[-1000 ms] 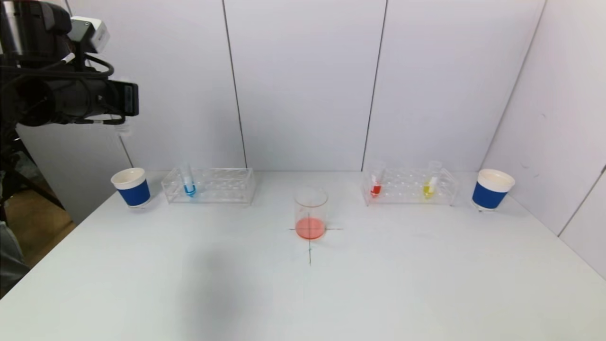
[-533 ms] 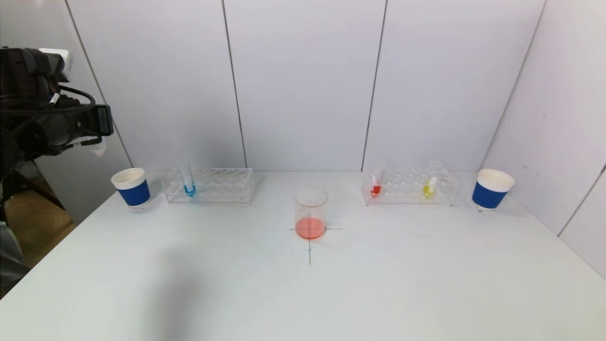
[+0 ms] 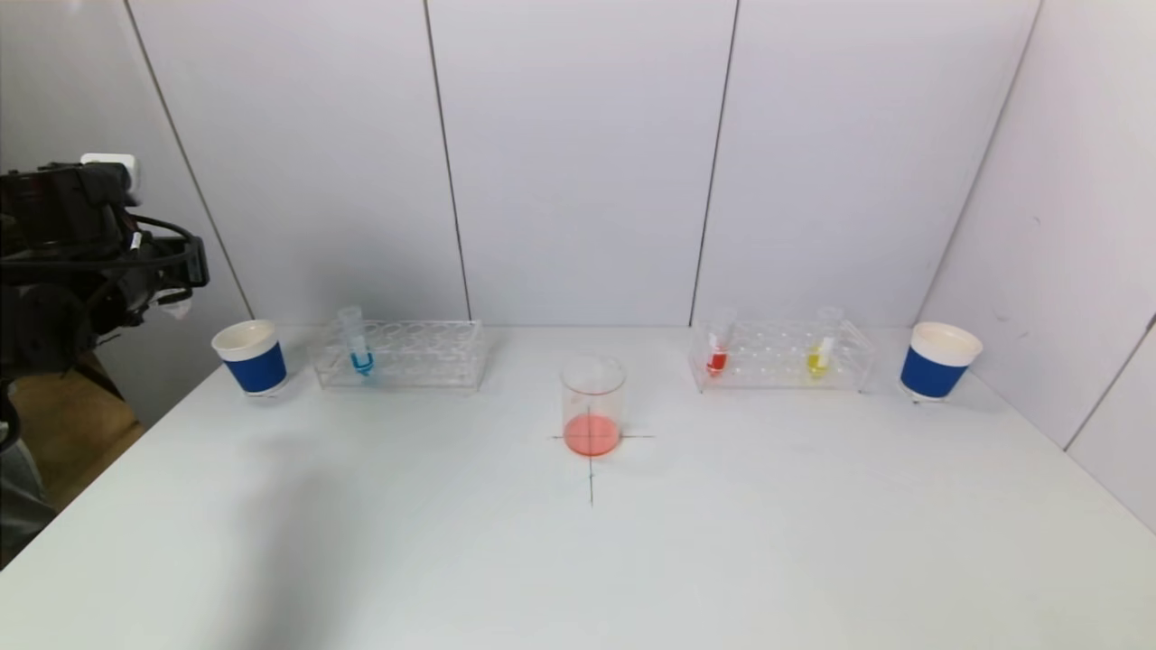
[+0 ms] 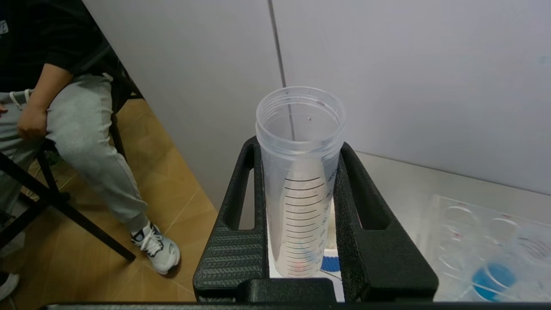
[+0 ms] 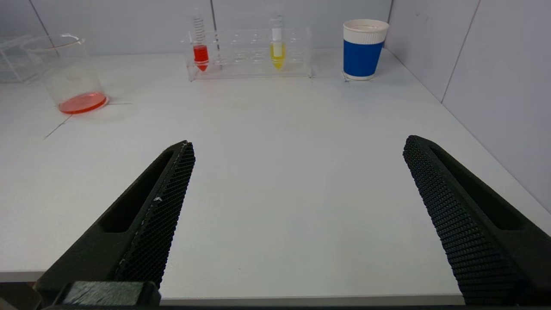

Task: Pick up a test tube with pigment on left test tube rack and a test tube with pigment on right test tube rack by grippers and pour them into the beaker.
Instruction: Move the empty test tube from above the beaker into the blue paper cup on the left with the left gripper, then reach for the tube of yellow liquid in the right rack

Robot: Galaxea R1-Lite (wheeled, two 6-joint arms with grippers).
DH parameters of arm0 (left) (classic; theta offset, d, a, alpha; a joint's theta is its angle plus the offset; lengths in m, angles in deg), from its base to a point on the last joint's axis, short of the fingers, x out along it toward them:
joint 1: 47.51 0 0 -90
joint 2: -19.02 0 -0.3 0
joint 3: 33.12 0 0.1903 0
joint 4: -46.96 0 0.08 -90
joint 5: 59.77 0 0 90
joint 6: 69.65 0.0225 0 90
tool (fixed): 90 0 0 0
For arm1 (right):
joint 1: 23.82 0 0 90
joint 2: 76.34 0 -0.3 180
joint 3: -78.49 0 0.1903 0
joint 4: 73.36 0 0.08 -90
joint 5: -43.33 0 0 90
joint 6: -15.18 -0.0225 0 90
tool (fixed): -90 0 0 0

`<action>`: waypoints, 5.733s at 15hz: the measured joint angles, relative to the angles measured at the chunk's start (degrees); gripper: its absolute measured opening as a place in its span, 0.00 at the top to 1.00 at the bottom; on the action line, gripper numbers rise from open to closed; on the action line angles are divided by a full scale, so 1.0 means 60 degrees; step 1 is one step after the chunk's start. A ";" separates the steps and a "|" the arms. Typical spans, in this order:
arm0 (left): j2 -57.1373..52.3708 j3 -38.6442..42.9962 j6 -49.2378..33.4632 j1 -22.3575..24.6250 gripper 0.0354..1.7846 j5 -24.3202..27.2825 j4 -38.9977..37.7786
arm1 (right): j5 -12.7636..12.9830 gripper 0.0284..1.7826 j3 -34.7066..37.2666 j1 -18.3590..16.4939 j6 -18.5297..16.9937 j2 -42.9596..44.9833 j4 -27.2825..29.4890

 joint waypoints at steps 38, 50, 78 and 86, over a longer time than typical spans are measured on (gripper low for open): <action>0.2995 -0.1115 0.0028 -0.0045 0.76 0.0542 -0.1634 | 0.0004 0.01 0.0000 0.0000 0.0000 0.0000 0.0008; 0.2987 -0.1071 0.0037 -0.0033 0.76 0.0538 -0.1625 | 0.0006 0.01 0.0000 0.0000 0.0000 0.0000 0.0004; -0.1465 0.1020 0.0520 -0.1453 0.01 0.0459 -0.0823 | 0.0004 0.01 0.0000 0.0000 0.0000 0.0000 0.0004; -0.6565 0.5516 0.0947 -0.2400 0.01 0.0427 -0.0664 | 0.0004 0.01 0.0000 0.0000 0.0000 0.0000 0.0000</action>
